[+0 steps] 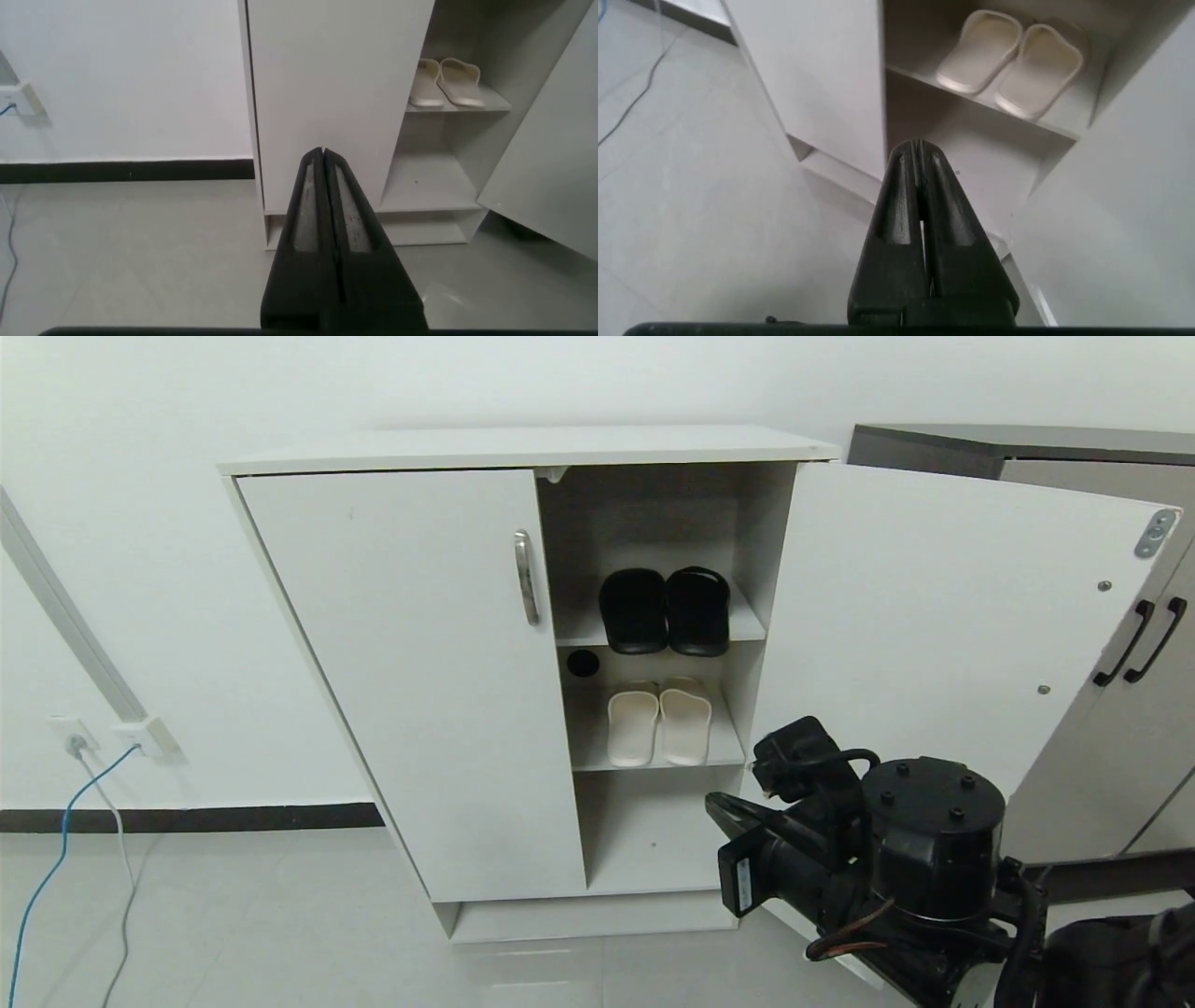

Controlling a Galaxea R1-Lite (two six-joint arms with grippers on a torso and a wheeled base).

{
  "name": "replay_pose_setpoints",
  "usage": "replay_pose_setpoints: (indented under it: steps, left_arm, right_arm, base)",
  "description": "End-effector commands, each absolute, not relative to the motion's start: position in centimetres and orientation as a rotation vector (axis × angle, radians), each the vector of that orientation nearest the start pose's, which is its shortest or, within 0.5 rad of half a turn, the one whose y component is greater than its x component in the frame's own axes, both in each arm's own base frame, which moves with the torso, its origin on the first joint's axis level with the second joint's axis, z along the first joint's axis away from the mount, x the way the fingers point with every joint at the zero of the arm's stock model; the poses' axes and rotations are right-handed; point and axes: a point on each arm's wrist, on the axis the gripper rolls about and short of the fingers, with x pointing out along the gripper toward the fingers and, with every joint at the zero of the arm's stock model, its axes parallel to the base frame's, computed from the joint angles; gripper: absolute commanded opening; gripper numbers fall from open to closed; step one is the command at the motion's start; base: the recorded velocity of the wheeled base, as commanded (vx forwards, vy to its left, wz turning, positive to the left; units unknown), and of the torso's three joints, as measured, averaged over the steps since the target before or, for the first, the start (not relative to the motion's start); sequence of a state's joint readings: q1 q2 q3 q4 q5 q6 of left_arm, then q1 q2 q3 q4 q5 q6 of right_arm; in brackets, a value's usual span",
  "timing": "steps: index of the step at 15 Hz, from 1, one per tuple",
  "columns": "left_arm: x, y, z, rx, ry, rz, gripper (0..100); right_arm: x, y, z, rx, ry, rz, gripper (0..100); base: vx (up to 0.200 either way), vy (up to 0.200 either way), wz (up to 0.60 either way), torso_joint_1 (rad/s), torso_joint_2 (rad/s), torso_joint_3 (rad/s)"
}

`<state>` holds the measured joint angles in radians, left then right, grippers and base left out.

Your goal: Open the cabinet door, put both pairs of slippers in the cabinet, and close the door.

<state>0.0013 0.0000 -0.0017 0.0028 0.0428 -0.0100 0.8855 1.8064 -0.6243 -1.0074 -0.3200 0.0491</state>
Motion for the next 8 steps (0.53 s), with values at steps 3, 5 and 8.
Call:
replay_pose_setpoints:
  steps: [3, 5, 8]
  left_arm:
    - [-2.28, 0.09, 7.56, -0.011, 0.003, 0.045, 0]
    - [-2.28, 0.09, 7.56, -0.011, 0.003, 0.045, 0]
    - [-2.28, 0.09, 7.56, -0.011, 0.003, 0.045, 0]
  right_arm:
    - [19.95, 23.27, 13.91, -0.058, 0.165, 0.561, 0]
    - [19.97, 23.28, 13.87, -0.059, 0.166, 0.557, 0]
    - [19.87, 23.17, 13.57, -0.075, 0.173, 0.559, 0]
  base:
    - [0.0, 0.0, 0.0, 0.0, 0.0, 0.0]
    - [0.0, 0.0, 0.0, 0.0, 0.0, 0.0]
    - [0.0, 0.0, 0.0, -0.002, -0.17, -0.279]
